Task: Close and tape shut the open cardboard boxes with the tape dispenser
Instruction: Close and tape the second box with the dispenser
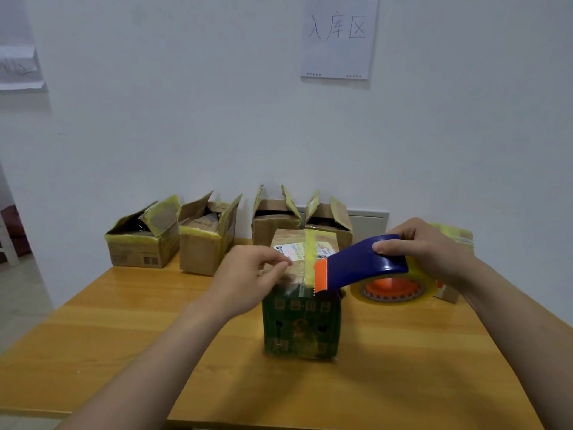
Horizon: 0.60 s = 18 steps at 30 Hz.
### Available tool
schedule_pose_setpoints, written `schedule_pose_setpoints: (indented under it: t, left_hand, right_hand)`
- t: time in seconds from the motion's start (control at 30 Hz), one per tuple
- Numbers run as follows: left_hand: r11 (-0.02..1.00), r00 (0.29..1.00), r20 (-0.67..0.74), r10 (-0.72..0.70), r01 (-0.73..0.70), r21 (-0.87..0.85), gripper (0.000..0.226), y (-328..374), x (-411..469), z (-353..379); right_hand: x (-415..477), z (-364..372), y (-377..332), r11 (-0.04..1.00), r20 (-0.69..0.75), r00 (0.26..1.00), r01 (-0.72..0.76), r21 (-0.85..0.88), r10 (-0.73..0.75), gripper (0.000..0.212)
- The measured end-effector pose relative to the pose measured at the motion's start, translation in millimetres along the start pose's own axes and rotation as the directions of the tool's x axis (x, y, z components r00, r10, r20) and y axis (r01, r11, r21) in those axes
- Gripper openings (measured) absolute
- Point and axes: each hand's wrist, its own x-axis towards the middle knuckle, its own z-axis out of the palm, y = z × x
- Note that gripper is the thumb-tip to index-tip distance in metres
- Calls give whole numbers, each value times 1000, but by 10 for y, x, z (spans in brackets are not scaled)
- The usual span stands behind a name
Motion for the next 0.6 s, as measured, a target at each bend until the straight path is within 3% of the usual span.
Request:
schedule_pose_setpoints:
  t: [0.1, 0.23, 0.6]
  left_hand:
    - [989, 980, 179, 90, -109, 100, 36, 98, -63, 122]
    - [961, 957, 241, 162, -209, 183, 55, -10, -195, 208]
    - [927, 966, 46, 254, -257, 272, 68, -66, -336, 495]
  right_hand:
    - [-19, -30, 4, 1000, 0, 1000, -8, 4, 8, 41]
    - [-30, -86, 27, 1000, 14, 1000, -26, -10, 26, 44]
    - [-18, -76, -19, 1000, 40, 999, -19, -6, 19, 37]
